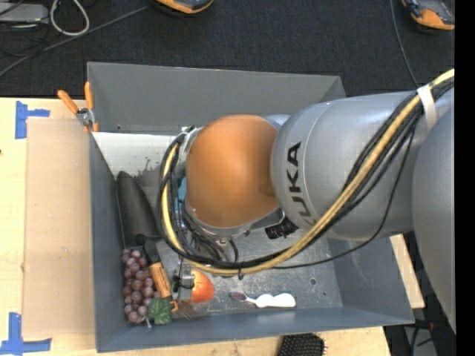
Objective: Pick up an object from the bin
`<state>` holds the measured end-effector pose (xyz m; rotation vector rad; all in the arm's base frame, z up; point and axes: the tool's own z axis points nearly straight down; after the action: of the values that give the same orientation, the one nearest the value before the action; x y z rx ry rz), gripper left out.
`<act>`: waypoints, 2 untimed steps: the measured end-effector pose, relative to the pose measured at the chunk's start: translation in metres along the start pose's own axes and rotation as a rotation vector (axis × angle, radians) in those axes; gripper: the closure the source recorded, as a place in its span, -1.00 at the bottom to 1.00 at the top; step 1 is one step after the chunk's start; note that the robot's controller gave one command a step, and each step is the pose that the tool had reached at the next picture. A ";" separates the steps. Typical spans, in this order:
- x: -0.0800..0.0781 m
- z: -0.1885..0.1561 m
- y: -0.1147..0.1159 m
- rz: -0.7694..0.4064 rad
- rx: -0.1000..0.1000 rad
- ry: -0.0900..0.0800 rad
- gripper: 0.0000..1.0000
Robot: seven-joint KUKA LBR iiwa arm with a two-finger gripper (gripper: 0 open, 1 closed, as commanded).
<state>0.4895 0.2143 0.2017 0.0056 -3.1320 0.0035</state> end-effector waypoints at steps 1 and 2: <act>-0.002 -0.005 -0.002 0.006 -0.002 -0.008 -1.00; 0.008 0.076 -0.038 -0.105 -0.002 -0.008 -1.00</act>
Offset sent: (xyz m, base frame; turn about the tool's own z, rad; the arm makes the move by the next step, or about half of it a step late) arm -0.0162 -0.0648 -0.1317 -0.1764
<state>0.4808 0.1762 0.1263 0.1706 -3.1348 -0.0001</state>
